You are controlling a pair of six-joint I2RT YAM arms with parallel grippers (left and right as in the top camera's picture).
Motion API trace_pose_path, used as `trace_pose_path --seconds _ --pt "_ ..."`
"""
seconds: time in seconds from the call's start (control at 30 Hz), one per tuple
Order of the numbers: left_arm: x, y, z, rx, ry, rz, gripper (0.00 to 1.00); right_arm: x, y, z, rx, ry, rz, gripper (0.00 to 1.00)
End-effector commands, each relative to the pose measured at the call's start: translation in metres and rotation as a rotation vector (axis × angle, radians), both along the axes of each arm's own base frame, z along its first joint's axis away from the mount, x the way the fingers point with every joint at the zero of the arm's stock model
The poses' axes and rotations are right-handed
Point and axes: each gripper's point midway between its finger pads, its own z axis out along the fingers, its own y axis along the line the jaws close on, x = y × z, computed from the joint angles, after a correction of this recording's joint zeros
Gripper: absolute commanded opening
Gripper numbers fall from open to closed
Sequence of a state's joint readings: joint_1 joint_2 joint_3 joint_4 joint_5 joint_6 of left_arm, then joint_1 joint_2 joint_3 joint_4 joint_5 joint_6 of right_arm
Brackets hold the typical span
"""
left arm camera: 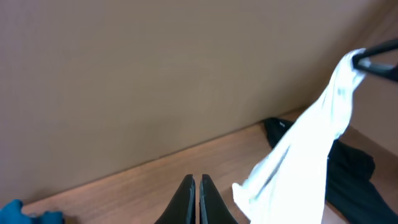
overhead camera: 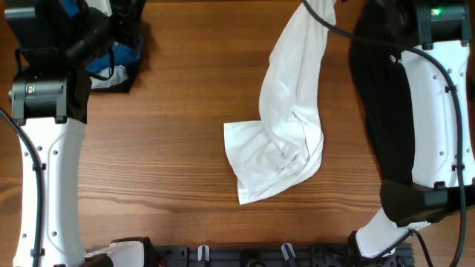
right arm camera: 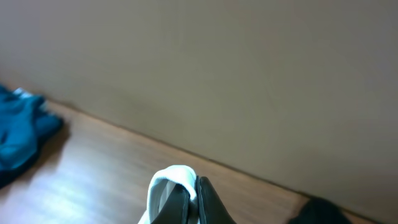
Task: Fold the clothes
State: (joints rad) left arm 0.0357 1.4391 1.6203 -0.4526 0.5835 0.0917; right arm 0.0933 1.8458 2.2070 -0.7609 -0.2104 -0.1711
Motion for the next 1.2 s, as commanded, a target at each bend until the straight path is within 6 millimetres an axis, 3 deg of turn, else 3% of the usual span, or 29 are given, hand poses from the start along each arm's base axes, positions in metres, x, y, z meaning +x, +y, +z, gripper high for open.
trace_pose_path --seconds 0.0,0.1,0.27,0.47,0.57,0.6,0.63,0.67,0.7,0.83,1.0,1.17 --pt "0.006 0.001 -0.011 0.027 0.013 -0.002 0.04 -0.011 -0.047 0.028 0.037 -0.043 -0.146 0.04" --pt "0.006 0.001 -0.011 0.028 0.013 -0.003 0.04 -0.027 -0.076 0.040 0.068 -0.043 -0.214 0.04" --pt "0.007 0.000 -0.021 0.027 0.049 -0.005 0.04 -0.034 -0.082 0.035 0.065 -0.011 -0.228 0.04" --pt "0.015 -0.014 -0.078 0.025 0.248 -0.041 0.04 -0.008 -0.100 0.012 0.033 0.010 -0.313 0.04" --pt "0.018 -0.026 -0.118 0.046 0.364 -0.079 0.04 0.015 -0.123 -0.011 0.011 0.028 -0.385 0.04" --pt "0.016 -0.036 -0.143 0.085 0.425 -0.124 0.04 0.028 -0.138 -0.029 0.001 0.051 -0.424 0.11" --pt "0.014 -0.042 -0.155 0.102 0.455 -0.147 0.04 0.032 -0.144 -0.038 -0.002 0.067 -0.435 0.44" --pt "0.012 -0.046 -0.165 0.119 0.478 -0.167 0.07 0.035 -0.148 -0.046 -0.003 0.083 -0.441 0.89" --pt "0.009 -0.052 -0.177 0.140 0.507 -0.194 0.11 0.038 -0.153 -0.055 -0.004 0.103 -0.449 1.00" --pt "-0.011 -0.077 -0.226 0.202 0.660 -0.300 0.32 0.034 -0.165 -0.069 0.048 0.157 -0.499 1.00" --pt "-0.043 -0.105 -0.280 0.273 0.843 -0.428 0.42 0.021 -0.156 -0.069 0.079 0.199 -0.467 1.00" --pt "-0.072 -0.114 -0.336 0.382 1.025 -0.491 0.53 0.013 -0.139 -0.080 0.117 0.269 -0.390 1.00"
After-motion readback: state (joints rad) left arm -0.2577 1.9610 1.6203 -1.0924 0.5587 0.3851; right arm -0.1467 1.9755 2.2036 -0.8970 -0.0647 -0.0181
